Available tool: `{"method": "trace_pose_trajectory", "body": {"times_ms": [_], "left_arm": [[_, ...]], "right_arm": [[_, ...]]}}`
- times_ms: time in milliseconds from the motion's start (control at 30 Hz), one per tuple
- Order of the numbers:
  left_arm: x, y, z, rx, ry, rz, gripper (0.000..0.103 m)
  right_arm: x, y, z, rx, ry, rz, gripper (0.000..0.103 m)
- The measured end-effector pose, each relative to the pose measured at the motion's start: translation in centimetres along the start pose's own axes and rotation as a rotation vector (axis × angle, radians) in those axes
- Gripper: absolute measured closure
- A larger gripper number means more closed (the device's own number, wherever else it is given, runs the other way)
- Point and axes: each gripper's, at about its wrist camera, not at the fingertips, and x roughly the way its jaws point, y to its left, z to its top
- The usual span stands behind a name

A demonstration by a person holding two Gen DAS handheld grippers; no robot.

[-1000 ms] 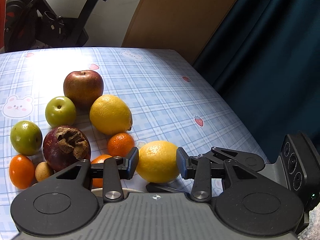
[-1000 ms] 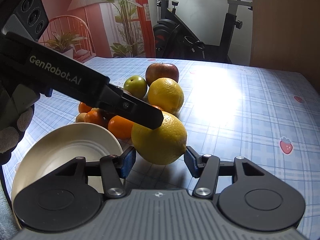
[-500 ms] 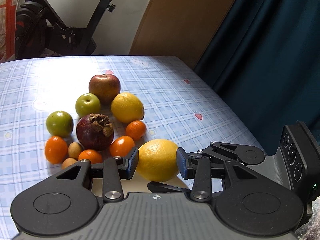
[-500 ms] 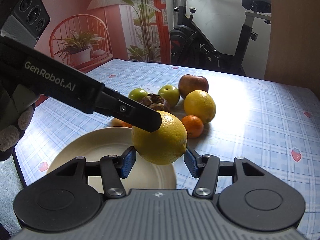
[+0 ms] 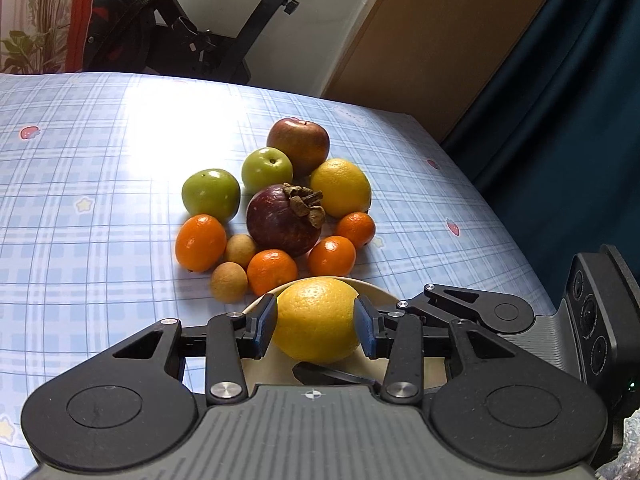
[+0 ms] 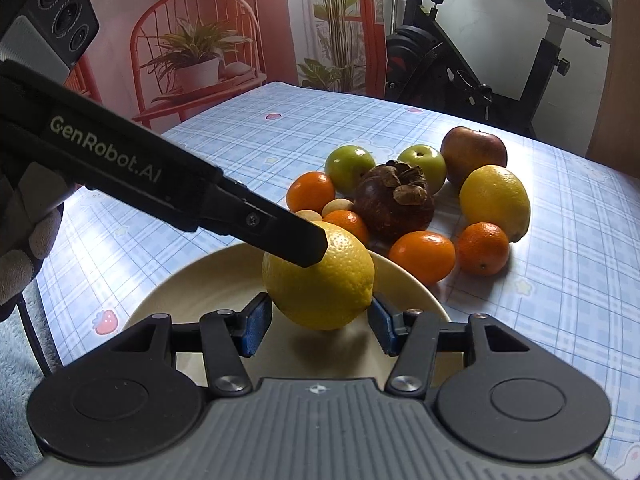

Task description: Organize fruits

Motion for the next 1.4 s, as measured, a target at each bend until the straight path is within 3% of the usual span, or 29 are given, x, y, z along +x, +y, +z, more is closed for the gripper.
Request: {"method": "trace_pose_trajectory", "body": {"times_ms": [533,1067,1400], "left_arm": [[-0.4,0.1,-0.5,-0.011,-0.024,0.042,0.058],[-5.1,1.2,1.6,-0.071,-0.196,0.177,0.059],[-3.5,1.6,4.1,-0.053,-0.159,0.190,0.059]], "right_arm": [[-0.4,-0.4,-0.1,0.000,-0.006,-0.028,0.043],[-5.6,-4.5,0.9,0.115,-0.116,-0.092,0.043],[-3.2,-5.3,2.8,0.058,-0.082,-0.084,0.047]]}}
